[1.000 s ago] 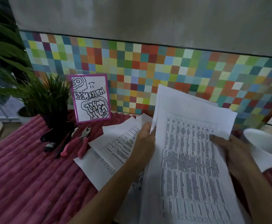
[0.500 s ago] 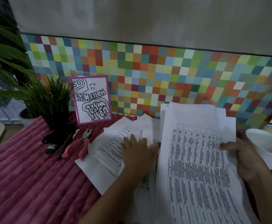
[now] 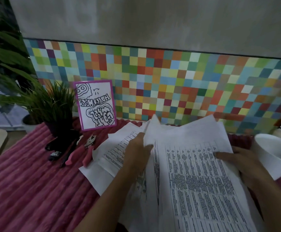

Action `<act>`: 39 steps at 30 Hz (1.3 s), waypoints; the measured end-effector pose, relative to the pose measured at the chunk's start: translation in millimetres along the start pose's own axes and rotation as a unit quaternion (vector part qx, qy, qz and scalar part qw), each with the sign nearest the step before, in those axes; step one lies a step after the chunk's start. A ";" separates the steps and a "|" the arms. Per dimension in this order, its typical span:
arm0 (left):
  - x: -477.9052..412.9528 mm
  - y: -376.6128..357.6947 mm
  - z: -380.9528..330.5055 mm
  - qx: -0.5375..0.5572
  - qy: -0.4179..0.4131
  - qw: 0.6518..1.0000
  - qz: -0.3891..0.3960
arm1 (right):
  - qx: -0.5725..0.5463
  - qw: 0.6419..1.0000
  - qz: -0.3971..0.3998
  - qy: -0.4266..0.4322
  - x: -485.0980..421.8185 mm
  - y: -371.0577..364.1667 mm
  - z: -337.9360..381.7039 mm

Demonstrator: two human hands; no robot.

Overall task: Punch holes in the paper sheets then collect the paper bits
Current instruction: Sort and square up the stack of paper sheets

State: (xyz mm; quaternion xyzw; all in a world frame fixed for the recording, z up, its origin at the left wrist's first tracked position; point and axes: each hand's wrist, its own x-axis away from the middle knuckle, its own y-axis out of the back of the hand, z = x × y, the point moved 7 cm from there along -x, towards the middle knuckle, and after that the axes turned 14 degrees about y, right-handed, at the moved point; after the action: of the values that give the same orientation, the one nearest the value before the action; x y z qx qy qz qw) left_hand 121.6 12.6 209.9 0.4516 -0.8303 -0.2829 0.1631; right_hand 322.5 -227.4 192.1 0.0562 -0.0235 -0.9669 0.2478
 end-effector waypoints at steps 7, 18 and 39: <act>21.4 -4.0 -31.4 0.217 -0.082 0.965 0.121 | -0.176 0.982 -0.028 0.064 -9.0 -20.2 1.6; 40.0 26.8 -44.2 0.366 -0.135 0.920 -0.027 | -0.141 0.984 0.096 0.052 10.9 -29.7 27.4; 56.4 50.0 -70.0 0.401 -0.186 0.896 -0.040 | -0.094 0.954 -0.039 0.281 44.2 -41.4 95.7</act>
State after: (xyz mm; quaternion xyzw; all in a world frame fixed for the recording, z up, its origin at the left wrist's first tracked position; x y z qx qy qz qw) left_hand 95.2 -35.9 296.8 0.4505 -0.8698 -0.0111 -0.2011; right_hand 252.7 -210.7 279.8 0.3028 0.1402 -0.9188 0.2106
